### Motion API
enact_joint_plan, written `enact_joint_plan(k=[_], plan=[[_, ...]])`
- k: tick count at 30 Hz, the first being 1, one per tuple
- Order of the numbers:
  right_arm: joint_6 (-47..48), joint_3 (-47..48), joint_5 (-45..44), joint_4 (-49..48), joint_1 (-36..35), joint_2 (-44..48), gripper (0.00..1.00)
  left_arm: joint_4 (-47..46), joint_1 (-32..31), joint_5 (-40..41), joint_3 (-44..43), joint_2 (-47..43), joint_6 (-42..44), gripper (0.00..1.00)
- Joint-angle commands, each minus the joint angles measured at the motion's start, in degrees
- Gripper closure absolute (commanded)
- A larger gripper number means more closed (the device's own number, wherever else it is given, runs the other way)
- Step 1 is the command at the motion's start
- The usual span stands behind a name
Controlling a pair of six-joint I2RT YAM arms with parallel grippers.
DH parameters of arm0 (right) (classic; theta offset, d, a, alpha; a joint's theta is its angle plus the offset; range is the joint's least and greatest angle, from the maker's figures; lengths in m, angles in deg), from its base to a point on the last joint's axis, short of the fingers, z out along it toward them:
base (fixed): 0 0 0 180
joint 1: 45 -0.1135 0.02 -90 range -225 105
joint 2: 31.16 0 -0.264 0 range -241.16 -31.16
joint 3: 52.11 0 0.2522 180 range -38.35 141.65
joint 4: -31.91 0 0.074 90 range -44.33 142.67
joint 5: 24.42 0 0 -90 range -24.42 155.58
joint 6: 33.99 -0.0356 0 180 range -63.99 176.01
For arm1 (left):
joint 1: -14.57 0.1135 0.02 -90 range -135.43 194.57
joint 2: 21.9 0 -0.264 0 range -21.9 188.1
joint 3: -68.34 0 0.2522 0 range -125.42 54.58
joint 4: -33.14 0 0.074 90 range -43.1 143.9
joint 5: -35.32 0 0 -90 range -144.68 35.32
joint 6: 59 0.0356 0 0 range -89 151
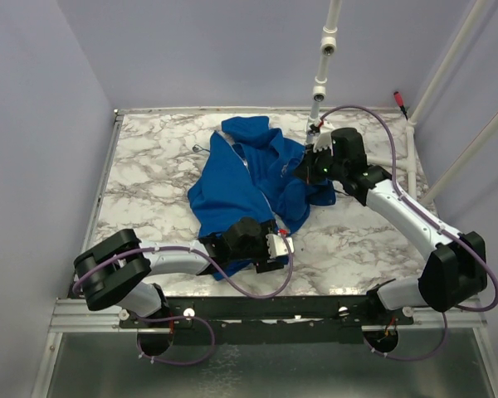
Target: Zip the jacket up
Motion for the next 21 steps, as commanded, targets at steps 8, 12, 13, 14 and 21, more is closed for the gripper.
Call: enact_joint_plan(k=[8, 12, 13, 14, 21], plan=[[0.4, -1.4, 3.6, 1.7, 0.1, 2.7, 0.99, -4.7, -0.2, 1.5, -0.7, 0.8, 0.9, 0.57], [0.9, -2.1, 4.1, 1.7, 0.1, 3.1, 0.99, -5.2, 0.2, 0.4, -1.3, 0.1, 0.0, 0.69], [1.2, -2.2, 4.2, 1.6, 0.1, 3.2, 0.99, -5.0, 0.5, -0.8, -1.6, -0.3, -0.4, 0.75], [1.5, -2.2, 4.3, 1.8, 0.1, 3.3, 0.99, -4.5, 0.9, -2.1, -1.9, -0.9, -0.6, 0.79], [5.1, -1.7, 6.7, 4.9, 0.8, 4.3, 0.99, 11.2, 11.1, -19.2, -11.3, -6.4, -1.7, 1.0]])
